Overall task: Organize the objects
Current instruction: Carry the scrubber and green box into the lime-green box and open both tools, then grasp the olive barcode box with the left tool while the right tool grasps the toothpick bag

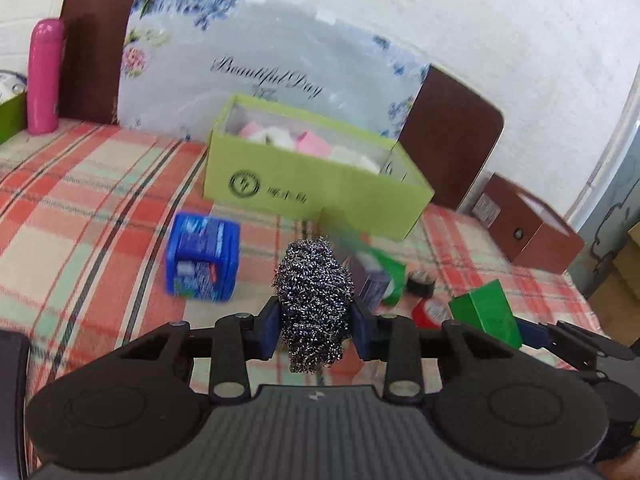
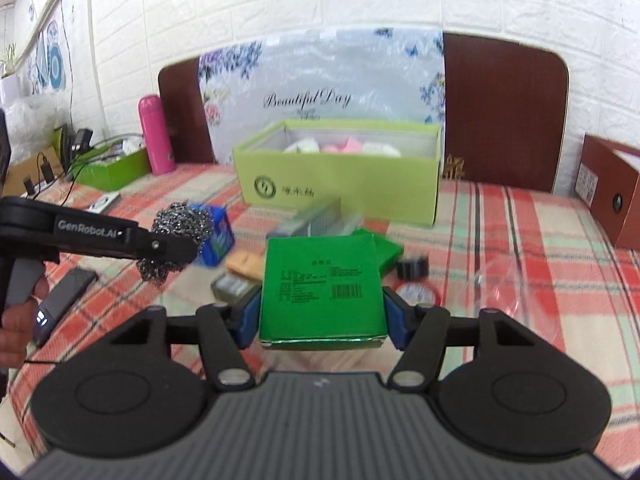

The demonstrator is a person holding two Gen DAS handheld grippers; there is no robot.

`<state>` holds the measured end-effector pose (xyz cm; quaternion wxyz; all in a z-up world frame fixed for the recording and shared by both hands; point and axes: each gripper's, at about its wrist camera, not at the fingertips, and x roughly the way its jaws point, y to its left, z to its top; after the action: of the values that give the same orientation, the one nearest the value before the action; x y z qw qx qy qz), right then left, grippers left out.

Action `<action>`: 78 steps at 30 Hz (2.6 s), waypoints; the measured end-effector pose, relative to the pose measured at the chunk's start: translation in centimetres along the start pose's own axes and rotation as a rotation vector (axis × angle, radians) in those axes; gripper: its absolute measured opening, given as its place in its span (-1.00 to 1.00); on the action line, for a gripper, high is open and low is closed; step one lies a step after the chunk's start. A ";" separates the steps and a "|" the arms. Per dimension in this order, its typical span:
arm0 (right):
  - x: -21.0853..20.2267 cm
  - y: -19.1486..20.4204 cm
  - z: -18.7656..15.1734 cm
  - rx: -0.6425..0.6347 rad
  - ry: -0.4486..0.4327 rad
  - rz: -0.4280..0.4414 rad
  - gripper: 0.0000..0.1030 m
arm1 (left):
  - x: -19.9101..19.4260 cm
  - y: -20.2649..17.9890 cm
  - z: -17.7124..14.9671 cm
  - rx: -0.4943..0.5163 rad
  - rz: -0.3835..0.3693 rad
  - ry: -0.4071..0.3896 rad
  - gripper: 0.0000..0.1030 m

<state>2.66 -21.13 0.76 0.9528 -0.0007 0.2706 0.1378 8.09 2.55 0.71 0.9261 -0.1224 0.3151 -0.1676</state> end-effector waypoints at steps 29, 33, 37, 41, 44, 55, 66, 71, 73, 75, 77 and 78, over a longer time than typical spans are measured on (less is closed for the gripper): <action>19.8 -6.4 12.2 0.024 -0.048 -0.115 0.17 | 13.5 0.4 14.6 0.016 0.048 -0.131 -0.25; 21.9 -6.4 11.9 0.004 -0.021 -0.116 0.27 | 15.2 1.1 14.4 0.007 0.085 -0.134 0.22; 21.8 -6.3 11.2 -0.015 -0.027 -0.134 0.87 | 15.8 1.8 14.1 0.006 0.155 -0.134 0.59; 20.6 -6.1 10.9 -0.023 -0.036 -0.142 1.00 | 15.1 2.4 13.8 -0.012 0.160 -0.135 0.60; 19.7 -6.2 10.9 0.004 -0.021 -0.129 1.00 | 14.4 2.3 13.7 -0.023 0.160 -0.128 0.60; 13.2 -4.9 10.9 0.037 -0.046 -0.144 1.00 | 8.3 -0.8 12.7 -0.006 0.123 -0.182 0.60; 6.1 -4.0 8.7 0.079 -0.088 -0.127 1.00 | 2.3 -4.3 8.5 0.025 0.104 -0.199 0.60; 4.0 -3.8 7.4 0.115 -0.091 -0.116 1.00 | 0.5 -4.7 6.4 0.010 0.091 -0.192 0.60; 3.4 -3.7 6.6 0.120 -0.094 -0.110 1.00 | 0.1 -4.6 5.5 -0.001 0.088 -0.183 0.60; 2.7 -3.5 5.4 0.124 -0.100 -0.106 1.00 | -0.2 -4.5 4.6 -0.003 0.088 -0.163 0.60; 2.0 -3.4 4.0 0.121 -0.106 -0.090 1.00 | -0.3 -4.3 3.5 -0.006 0.088 -0.141 0.60; 1.6 -3.3 3.0 0.115 -0.108 -0.080 1.00 | -0.4 -4.2 3.0 -0.010 0.088 -0.134 0.60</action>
<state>6.41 -23.65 2.28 0.9692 0.0504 0.2261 0.0837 8.72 -0.80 4.66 0.9509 -0.1242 0.2583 -0.1165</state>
